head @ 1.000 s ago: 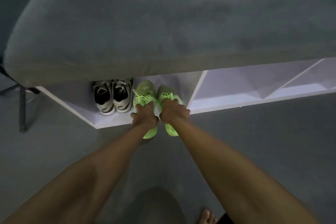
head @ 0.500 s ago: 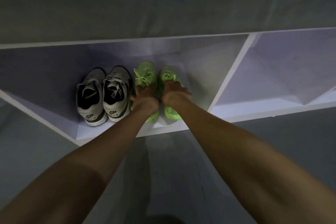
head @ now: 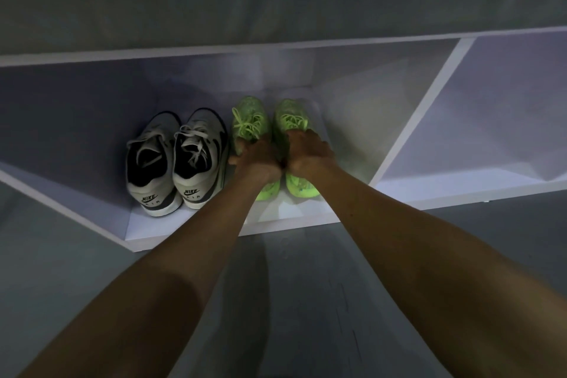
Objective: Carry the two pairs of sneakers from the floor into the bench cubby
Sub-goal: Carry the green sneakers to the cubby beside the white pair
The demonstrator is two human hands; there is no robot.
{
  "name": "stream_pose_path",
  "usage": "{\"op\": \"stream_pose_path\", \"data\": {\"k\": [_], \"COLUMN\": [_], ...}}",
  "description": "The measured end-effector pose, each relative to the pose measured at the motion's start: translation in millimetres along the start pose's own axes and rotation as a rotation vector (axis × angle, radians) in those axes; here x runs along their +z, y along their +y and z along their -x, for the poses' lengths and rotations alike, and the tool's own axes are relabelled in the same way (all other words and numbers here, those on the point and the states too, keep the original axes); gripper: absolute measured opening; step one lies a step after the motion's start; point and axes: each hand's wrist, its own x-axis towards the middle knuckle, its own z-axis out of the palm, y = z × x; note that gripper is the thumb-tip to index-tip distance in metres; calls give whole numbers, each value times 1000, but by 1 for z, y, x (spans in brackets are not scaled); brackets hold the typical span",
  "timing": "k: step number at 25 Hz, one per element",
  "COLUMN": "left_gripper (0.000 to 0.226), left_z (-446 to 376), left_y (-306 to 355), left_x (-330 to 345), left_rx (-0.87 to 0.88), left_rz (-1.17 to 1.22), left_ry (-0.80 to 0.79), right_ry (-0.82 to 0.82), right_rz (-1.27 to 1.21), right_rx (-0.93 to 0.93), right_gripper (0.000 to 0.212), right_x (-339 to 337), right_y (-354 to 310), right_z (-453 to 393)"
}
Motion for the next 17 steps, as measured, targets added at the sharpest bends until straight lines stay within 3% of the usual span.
{"op": "stream_pose_path", "data": {"k": [4,12,17], "left_gripper": [57,58,60], "left_z": [5,5,-3], "left_y": [1,3,-5], "left_x": [-5,-4,-1], "left_rx": [-37,-11,50], "left_rz": [-35,-122,-94], "left_ry": [-6,-37,-65], "right_ry": [-105,-78,-71], "right_rz": [-3,-6,-25], "right_rx": [-69,-75,-105], "right_gripper": [84,65,68], "right_x": [-1,6,10], "right_y": [12,5,7], "right_z": [5,7,1]}}
